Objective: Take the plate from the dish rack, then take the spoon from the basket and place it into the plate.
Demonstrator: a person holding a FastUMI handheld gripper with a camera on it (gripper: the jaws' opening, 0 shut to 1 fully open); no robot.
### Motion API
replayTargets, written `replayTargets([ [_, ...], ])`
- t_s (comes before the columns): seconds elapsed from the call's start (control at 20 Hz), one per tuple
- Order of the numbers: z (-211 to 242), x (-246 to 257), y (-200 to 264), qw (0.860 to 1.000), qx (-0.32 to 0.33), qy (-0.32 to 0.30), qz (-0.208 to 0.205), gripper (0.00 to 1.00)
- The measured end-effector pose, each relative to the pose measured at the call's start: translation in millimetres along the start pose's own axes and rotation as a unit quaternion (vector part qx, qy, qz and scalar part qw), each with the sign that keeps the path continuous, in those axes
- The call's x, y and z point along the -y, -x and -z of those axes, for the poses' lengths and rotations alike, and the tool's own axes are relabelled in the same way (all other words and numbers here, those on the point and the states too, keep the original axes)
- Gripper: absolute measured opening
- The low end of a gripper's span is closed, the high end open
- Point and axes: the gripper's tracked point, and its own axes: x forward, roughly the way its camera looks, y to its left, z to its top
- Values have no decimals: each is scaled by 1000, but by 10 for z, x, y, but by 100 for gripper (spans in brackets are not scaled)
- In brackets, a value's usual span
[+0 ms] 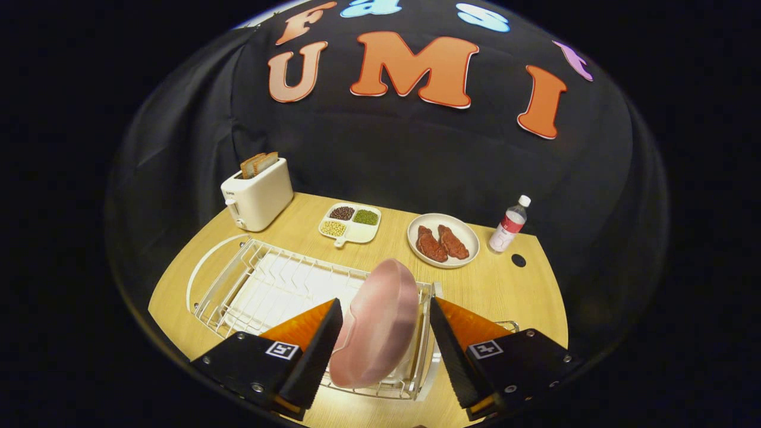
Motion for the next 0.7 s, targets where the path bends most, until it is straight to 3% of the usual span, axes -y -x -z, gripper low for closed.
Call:
replayTargets([
  [0.45, 152, -31, -462, 993, -112, 19, -2, 73],
  [0.55, 252, 11, -502, 990, -139, 13, 8, 65],
  [0.7, 474, -8, -472, 980, -198, -5, 8, 44],
])
